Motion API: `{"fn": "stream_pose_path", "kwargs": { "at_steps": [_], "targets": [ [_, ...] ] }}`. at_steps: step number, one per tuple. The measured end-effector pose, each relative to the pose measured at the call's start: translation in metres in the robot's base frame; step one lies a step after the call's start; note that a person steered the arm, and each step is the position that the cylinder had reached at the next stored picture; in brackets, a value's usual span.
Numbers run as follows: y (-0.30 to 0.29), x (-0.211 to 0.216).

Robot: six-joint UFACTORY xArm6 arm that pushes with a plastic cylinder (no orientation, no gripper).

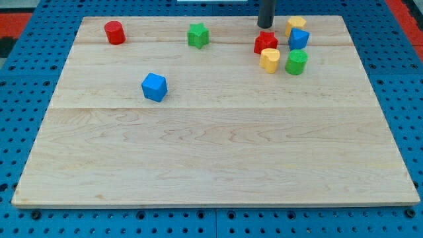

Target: Move the green circle to the right side of the board

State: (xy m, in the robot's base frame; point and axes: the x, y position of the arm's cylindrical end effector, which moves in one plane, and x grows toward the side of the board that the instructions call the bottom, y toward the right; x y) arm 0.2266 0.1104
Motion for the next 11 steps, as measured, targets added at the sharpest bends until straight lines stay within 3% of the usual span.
{"fn": "stream_pose_path", "kwargs": {
  "at_steps": [2, 4, 6, 7, 9, 10, 11],
  "targets": [
    [-0.034, 0.080],
    [-0.097, 0.128],
    [-0.078, 0.073],
    [-0.029, 0.067],
    [0.047, 0.106],
    [0.098, 0.106],
    [0.109, 0.086]
  ]
}}
